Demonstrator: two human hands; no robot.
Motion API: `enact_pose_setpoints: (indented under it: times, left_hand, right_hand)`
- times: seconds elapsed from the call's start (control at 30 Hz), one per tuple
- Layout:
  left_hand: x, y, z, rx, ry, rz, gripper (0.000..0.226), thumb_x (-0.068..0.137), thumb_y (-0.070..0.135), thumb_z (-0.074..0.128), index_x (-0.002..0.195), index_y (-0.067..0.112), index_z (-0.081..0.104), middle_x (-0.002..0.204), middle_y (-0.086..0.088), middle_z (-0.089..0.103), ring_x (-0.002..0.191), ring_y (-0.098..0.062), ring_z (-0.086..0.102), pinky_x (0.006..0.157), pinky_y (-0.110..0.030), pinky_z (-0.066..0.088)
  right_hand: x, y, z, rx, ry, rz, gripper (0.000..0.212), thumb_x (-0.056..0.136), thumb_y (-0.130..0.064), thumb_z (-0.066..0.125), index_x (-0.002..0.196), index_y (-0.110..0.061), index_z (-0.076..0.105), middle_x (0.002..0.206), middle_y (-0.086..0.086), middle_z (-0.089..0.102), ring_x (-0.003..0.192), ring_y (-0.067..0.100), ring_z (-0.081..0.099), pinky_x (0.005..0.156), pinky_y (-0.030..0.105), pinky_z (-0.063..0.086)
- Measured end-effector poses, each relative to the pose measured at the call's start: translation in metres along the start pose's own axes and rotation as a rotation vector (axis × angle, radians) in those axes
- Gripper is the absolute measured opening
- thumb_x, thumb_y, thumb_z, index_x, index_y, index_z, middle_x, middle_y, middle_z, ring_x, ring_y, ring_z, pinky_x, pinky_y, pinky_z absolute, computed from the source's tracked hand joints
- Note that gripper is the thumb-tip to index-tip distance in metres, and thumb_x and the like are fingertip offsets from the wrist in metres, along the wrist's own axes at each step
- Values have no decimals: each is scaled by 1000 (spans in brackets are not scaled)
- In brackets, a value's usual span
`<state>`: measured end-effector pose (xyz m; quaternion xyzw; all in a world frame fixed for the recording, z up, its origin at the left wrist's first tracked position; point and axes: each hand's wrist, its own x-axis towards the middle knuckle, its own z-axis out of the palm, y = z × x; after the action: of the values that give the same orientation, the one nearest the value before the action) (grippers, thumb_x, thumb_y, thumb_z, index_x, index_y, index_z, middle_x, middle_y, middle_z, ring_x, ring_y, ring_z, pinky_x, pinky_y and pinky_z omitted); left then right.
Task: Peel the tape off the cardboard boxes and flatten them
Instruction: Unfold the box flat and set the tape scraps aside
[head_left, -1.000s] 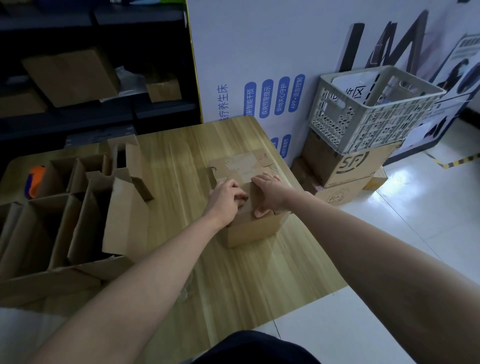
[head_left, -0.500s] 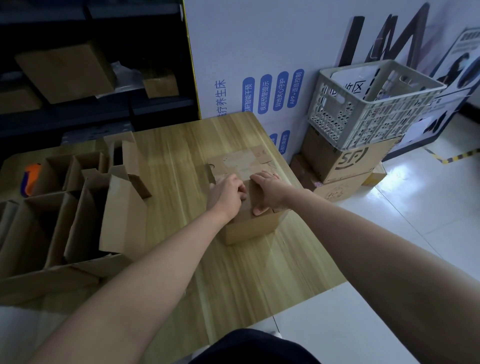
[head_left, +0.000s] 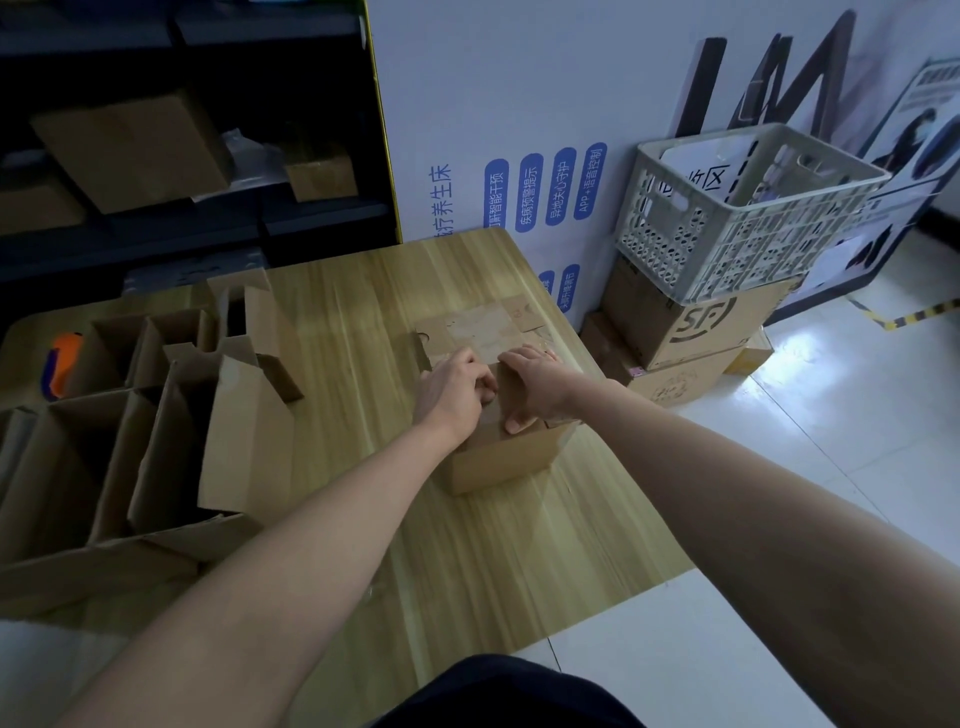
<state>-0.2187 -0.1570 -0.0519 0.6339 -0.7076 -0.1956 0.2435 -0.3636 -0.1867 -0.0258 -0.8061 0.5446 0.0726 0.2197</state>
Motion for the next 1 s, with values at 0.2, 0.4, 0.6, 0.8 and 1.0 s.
enact_pose_setpoints:
  times: [0.2, 0.4, 0.6, 0.8, 1.0]
  left_hand:
    - [2, 4, 1, 111, -52, 32, 8, 87, 11, 59, 82, 17, 61, 96, 3, 56, 95, -20, 52, 84, -35, 35]
    - [-1, -10, 0, 19, -42, 99, 14, 90, 15, 60, 99, 19, 71, 113, 7, 58, 108, -16, 47, 90, -33, 31]
    - [4, -8, 1, 25, -48, 59, 13, 90, 13, 57, 86, 20, 66, 99, 7, 60, 99, -17, 49, 86, -33, 32]
    - [4, -15, 1, 27, -66, 115, 15, 91, 13, 58, 97, 22, 68, 108, 9, 57, 104, -14, 46, 85, -31, 26]
    - [3, -21, 0, -55, -34, 125, 14, 88, 17, 63, 95, 19, 75, 109, 8, 61, 106, -15, 48, 87, -25, 25]
  right_hand:
    - [-1, 0, 0, 1, -6, 11, 103, 69, -35, 81, 149, -13, 20, 153, 4, 23, 143, 24, 12, 115, 36, 6]
    - [4, -4, -2, -20, -14, 5, 102, 70, -35, 80, 149, -12, 20, 154, 5, 21, 143, 25, 11, 116, 38, 4]
    - [5, -3, -3, -27, -28, 16, 103, 70, -36, 80, 150, -12, 18, 154, 5, 20, 143, 25, 11, 115, 37, 7]
    - [6, -5, -3, -34, -11, 7, 99, 70, -35, 80, 148, -12, 23, 153, 6, 24, 141, 25, 15, 114, 37, 9]
    - [8, -5, -3, -34, -28, 15, 102, 70, -35, 80, 149, -12, 19, 154, 6, 21, 143, 25, 12, 115, 37, 9]
